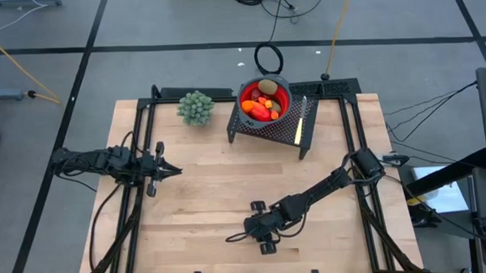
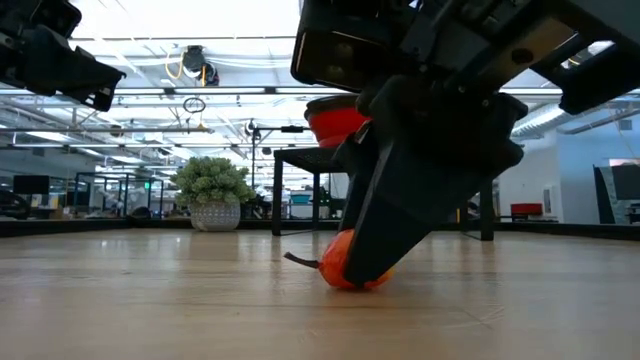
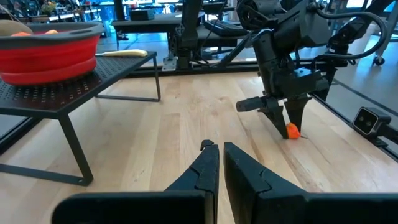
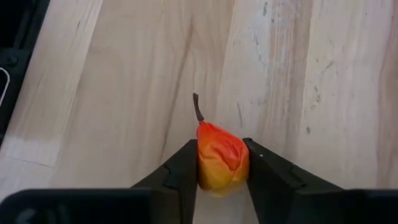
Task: Pick & Place Fruit
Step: Put the orange pear into the red strainer bowl on the shelf
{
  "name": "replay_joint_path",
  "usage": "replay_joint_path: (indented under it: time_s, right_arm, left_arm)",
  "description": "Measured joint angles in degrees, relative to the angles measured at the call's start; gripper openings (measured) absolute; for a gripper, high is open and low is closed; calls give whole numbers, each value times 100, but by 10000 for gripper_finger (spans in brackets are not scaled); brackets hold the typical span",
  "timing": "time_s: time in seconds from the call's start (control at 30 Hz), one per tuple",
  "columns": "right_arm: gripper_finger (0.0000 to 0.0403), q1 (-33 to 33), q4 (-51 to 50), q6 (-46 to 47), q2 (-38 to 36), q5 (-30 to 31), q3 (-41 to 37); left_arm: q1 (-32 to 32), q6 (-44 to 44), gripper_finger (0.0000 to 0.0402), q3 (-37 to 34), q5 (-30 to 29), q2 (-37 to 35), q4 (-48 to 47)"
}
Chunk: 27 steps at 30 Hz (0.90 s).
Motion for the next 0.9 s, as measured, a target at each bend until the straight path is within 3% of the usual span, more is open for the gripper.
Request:
replay_joint_path:
  time_s: [0.43,0.9]
  right_arm:
    - [115,-421,159,-413,-1238,-22,-15]
    - [116,-1079,1654,-934,-2309,-1,-6]
  left_arm:
    - [2,18,26,-1,5,2,4]
    - [0,35,26,-1,8,2,-1]
